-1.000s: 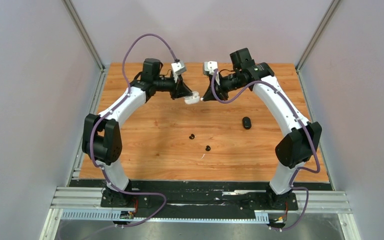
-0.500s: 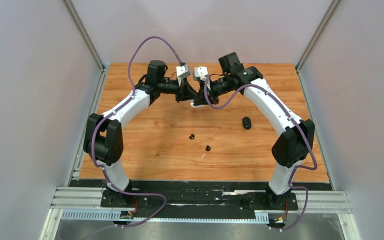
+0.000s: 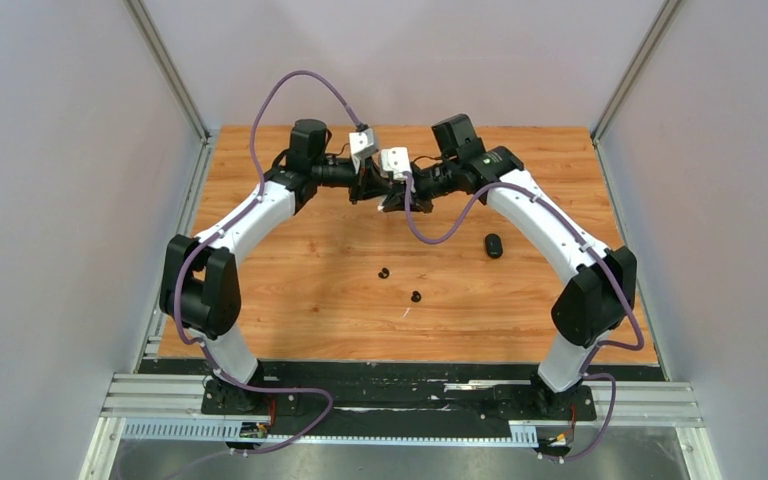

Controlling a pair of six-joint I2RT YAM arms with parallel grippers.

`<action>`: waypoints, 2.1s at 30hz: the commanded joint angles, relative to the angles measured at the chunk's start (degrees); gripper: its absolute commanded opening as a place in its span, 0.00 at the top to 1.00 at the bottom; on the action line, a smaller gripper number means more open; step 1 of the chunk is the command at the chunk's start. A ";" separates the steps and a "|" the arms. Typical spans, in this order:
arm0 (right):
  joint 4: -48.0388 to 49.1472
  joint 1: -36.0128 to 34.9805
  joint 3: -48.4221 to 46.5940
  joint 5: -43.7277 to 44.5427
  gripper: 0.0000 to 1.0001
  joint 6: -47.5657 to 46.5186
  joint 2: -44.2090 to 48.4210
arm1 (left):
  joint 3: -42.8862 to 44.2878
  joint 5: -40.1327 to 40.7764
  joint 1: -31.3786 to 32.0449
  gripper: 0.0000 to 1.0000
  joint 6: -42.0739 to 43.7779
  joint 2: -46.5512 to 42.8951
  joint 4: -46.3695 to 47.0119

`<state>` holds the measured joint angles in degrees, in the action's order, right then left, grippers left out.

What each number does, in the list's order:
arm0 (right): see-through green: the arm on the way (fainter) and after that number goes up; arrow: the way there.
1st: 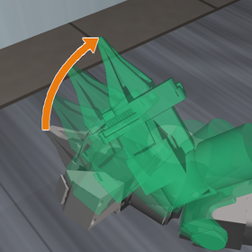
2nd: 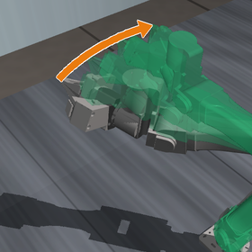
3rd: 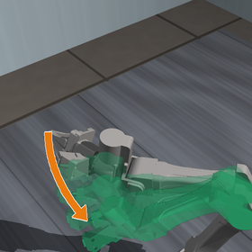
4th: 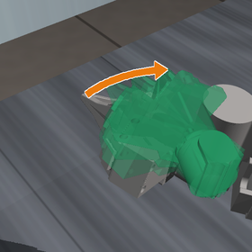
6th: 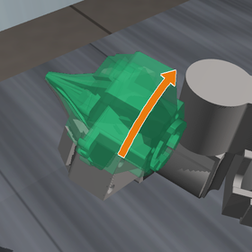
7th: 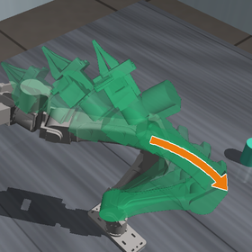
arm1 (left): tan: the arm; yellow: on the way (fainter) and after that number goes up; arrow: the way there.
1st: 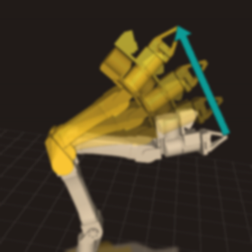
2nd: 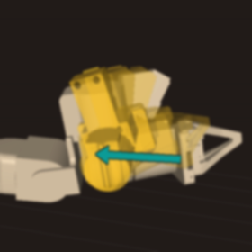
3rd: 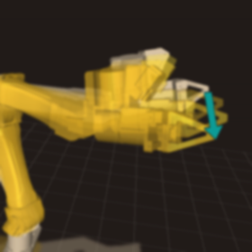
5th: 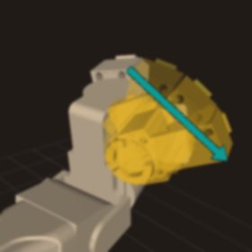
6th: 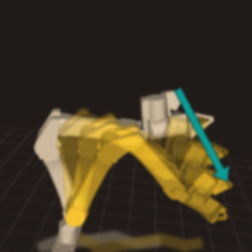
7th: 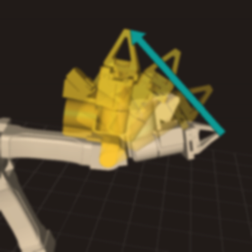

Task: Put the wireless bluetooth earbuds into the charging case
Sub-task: Insert the left earbud into the left side groove of the charging case.

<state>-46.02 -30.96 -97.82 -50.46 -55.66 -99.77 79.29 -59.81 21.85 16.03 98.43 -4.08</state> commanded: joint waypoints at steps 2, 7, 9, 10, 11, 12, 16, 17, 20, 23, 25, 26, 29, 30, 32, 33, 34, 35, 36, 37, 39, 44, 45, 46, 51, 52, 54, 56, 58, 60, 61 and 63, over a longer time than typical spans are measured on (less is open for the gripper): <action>4.97 -0.41 0.32 0.80 1.00 -1.72 4.58 | -0.07 1.47 0.57 1.00 5.25 -2.40 -2.05; 5.41 -0.68 1.20 2.95 1.00 -2.82 4.73 | 0.11 2.72 0.74 1.00 8.21 -2.81 -3.91; 5.21 -0.68 1.61 3.34 1.00 -2.87 4.49 | 0.19 2.79 0.74 1.00 8.44 -3.07 -3.85; 5.05 -0.66 1.66 3.30 1.00 -2.69 4.39 | 0.18 2.78 0.79 1.00 8.39 -3.16 -3.60; 4.75 -0.81 1.60 3.19 1.00 -2.53 4.15 | -0.05 2.95 0.81 1.00 8.35 -3.42 -3.41; 4.21 -0.89 1.44 3.22 1.00 -2.45 3.88 | -0.16 2.99 0.82 1.00 8.15 -3.60 -2.85; 3.11 -1.11 1.20 4.02 1.00 -2.27 2.90 | -0.81 2.91 0.85 1.00 8.05 -4.46 -2.05; 3.10 -1.13 1.16 4.12 1.00 -2.26 2.81 | -0.96 2.81 0.84 1.00 8.12 -4.65 -2.07; 3.13 -1.13 1.15 4.60 1.00 -2.31 2.50 | -1.34 2.71 0.87 1.00 8.45 -5.05 -2.06; 3.18 -1.31 1.51 5.68 1.00 -2.48 2.13 | -1.56 2.56 1.04 1.00 9.38 -5.32 -2.52; 3.33 -1.30 1.75 5.72 1.00 -2.70 2.01 | -1.51 2.10 1.09 1.00 9.41 -5.31 -2.65; 3.46 -1.30 1.83 5.73 1.00 -2.79 1.96 | -1.48 1.86 1.16 1.00 9.35 -5.29 -2.67; 3.84 -1.38 1.95 5.95 1.00 -2.70 1.71 | -1.50 1.07 1.38 1.00 9.19 -5.42 -2.69; 3.95 -1.45 1.96 6.17 1.00 -2.70 1.63 | -1.48 1.04 1.41 1.00 9.19 -5.50 -2.69; 4.00 -1.46 2.16 6.50 1.00 -2.67 1.47 | -1.57 0.94 1.49 1.00 9.26 -5.53 -2.65; 4.08 -1.47 2.22 6.51 1.00 -2.62 1.41 | -1.58 0.93 1.52 1.00 9.27 -5.53 -2.57; 4.12 -1.45 2.35 6.47 1.00 -2.43 1.36 | -1.59 0.86 1.53 1.00 9.23 -5.55 -2.54; 4.16 -1.49 2.45 6.32 1.00 -2.28 1.35 | -1.59 0.81 1.53 1.00 9.20 -5.54 -2.48; 4.23 -1.52 2.52 6.21 1.00 -2.11 1.35 | -1.55 0.74 1.53 1.00 9.15 -5.54 -2.45; 4.27 -1.55 2.54 6.17 1.00 -1.90 1.34 | -1.52 0.70 1.53 1.00 9.08 -5.53 -2.30; 4.24 -1.56 2.63 6.35 0.99 -1.90 1.23 | -1.56 0.62 1.53 1.00 8.84 -5.53 -2.06; 4.26 -1.65 3.32 7.61 0.99 -2.41 1.07 | -1.63 0.57 1.54 1.00 8.75 -5.70 -1.73; 4.26 -1.60 3.43 7.71 0.99 -2.49 1.10 | -1.67 0.57 1.60 1.00 8.75 -5.70 -1.68; 4.27 -1.62 3.58 7.86 0.99 -2.60 1.10 | -1.72 0.57 1.62 1.00 8.80 -5.82 -1.65; 4.21 -1.91 3.93 8.41 0.95 -2.49 0.83 | -2.23 0.30 1.69 1.00 9.42 -6.20 -1.84; 4.31 -1.98 3.83 8.55 0.93 -2.50 0.80 | -2.26 0.24 1.81 1.00 9.97 -6.26 -2.26; 4.75 -2.17 3.82 8.90 0.90 -2.44 0.86 | -2.31 0.32 2.06 1.00 11.10 -6.39 -3.19; 5.72 -2.41 3.97 9.21 0.83 -2.19 1.35 | -2.40 0.39 2.14 1.00 11.57 -6.47 -3.67; 6.31 -2.67 4.03 9.51 0.80 -2.15 1.77 | -2.65 0.44 2.22 1.00 11.69 -6.64 -3.77; 6.53 -2.85 3.97 9.81 0.78 -2.09 1.90 | -2.72 0.60 2.23 1.00 11.80 -6.74 -3.77; 6.67 -2.92 3.94 9.99 0.78 -1.98 2.08 | -2.73 0.76 2.24 1.00 11.82 -6.71 -3.77; 7.13 -2.94 3.95 10.24 0.77 -1.72 2.63 | -2.68 0.89 2.24 1.00 11.71 -6.64 -3.69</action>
<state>-41.54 -33.63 -93.78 -41.06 -57.60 -98.39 76.51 -57.87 23.29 25.76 95.04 -8.82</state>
